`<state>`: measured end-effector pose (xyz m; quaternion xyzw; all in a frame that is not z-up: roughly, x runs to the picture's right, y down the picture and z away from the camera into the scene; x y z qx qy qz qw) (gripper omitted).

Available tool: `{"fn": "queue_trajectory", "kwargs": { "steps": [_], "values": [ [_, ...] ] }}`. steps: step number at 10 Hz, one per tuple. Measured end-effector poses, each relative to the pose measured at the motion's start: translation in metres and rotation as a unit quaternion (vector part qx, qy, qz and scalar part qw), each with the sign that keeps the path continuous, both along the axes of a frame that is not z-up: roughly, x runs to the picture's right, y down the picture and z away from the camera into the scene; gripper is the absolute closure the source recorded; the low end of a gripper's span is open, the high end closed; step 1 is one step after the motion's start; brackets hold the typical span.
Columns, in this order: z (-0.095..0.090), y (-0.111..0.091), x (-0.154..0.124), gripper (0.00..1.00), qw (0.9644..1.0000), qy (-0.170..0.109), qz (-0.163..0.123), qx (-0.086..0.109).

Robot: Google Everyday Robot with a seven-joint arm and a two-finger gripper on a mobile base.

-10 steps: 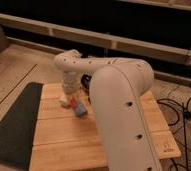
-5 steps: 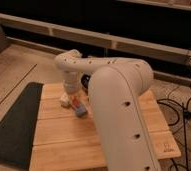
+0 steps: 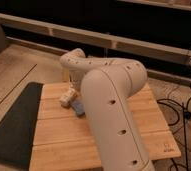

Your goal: Place the pepper on the white sponge

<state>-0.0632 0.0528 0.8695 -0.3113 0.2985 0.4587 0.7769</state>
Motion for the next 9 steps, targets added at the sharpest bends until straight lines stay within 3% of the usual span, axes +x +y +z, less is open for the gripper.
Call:
{"fn": "queue_trajectory", "kwargs": {
  "steps": [4, 9],
  "values": [
    [0.001, 0.02, -0.05, 1.0, 0.9987, -0.044, -0.017, -0.018],
    [0.002, 0.044, -0.056, 1.0, 0.9977, -0.05, -0.017, -0.042]
  ]
}}
